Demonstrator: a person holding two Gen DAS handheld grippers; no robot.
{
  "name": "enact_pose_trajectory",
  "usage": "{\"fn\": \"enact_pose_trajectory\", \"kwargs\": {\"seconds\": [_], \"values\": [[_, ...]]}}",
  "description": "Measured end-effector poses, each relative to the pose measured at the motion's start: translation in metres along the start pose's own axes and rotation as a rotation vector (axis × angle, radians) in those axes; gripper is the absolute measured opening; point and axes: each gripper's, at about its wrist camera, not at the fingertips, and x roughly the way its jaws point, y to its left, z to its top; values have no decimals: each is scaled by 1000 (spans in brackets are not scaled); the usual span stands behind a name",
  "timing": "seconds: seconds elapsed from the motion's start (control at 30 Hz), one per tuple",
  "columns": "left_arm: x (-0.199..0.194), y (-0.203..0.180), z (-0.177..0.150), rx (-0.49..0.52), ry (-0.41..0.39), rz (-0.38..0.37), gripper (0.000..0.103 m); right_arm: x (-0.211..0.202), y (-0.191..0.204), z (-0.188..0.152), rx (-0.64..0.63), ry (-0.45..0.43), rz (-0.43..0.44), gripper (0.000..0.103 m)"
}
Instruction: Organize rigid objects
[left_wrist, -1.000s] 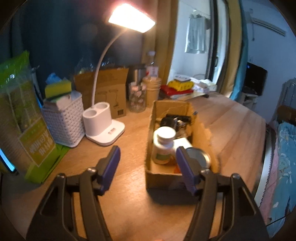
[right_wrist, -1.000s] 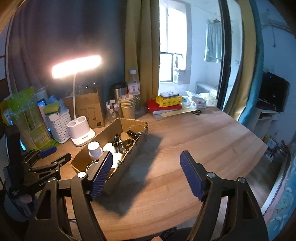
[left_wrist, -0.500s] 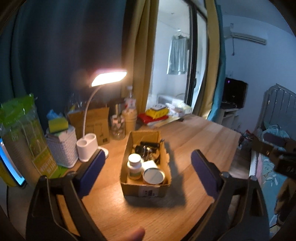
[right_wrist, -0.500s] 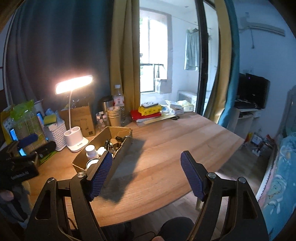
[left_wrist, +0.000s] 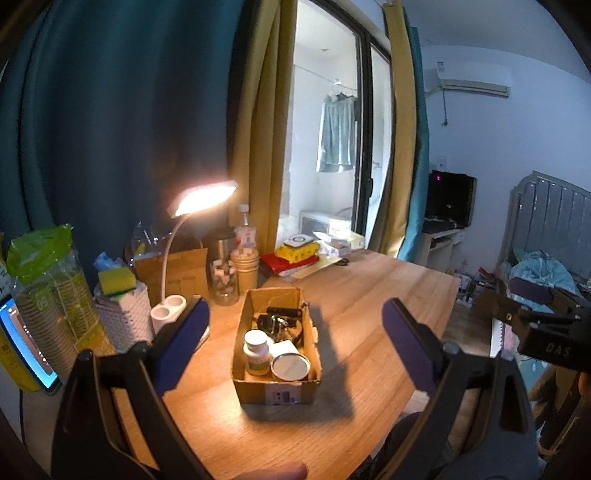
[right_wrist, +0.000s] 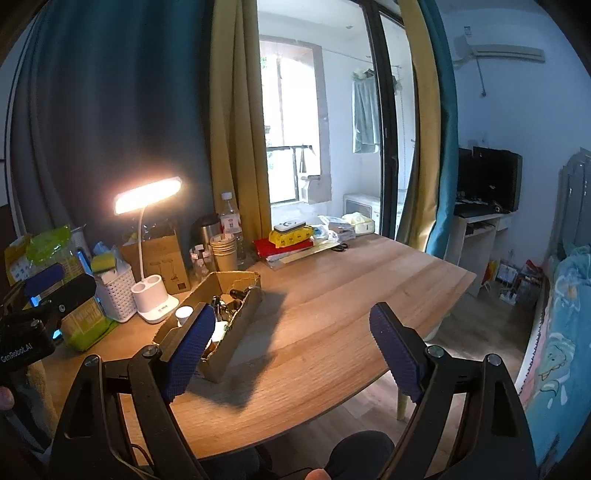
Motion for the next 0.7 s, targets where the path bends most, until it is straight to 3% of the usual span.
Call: {"fn": "enact_pose_trajectory", "kwargs": {"seconds": [0.7], "values": [[-5,1,0,14,-19,12,96,-3,3,-1,-4,-11,21,88]]}}
